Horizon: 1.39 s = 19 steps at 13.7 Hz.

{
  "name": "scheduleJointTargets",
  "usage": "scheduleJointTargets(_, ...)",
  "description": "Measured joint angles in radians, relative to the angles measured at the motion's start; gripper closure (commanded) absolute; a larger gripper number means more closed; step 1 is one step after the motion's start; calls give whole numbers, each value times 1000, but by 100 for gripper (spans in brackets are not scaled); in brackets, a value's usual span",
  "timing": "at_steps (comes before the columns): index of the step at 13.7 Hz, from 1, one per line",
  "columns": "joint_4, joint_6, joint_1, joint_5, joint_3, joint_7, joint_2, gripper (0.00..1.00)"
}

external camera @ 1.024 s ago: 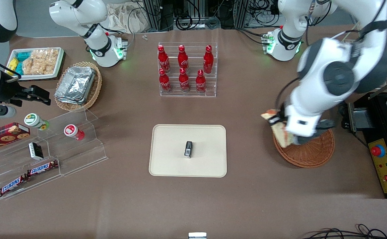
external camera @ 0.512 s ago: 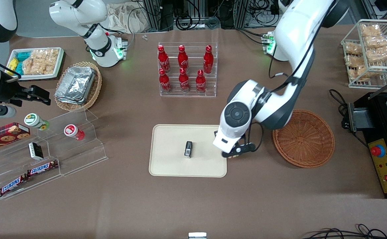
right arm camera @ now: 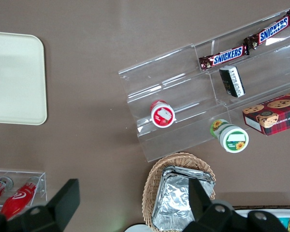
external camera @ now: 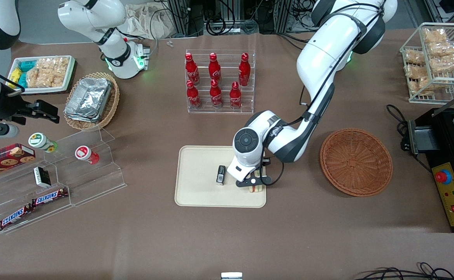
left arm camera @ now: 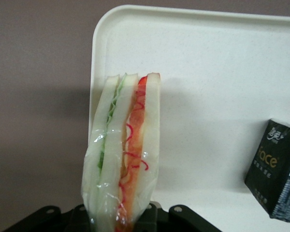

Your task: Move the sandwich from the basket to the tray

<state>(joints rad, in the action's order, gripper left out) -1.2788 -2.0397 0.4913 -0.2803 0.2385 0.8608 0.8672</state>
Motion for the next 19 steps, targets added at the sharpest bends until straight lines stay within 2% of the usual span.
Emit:
scheduleJointTargets(1,4,-4,0,0,-1,-15,0,1)
scheduleJointTargets(10,53,-38,-9,0,-8,-26,-8,1)
scheduleJointTargets(14,77,124,-31,1,-32,-25,-93,1)
scheduleJointTargets(15,80,171,-61,15,-34,-26,-130,1)
scheduleJointTargets(18,75,298,-221,165,-27,-157,-282,1)
scheduleJointTargets(19,63,341,-268,188,-26,-204,-337,1)
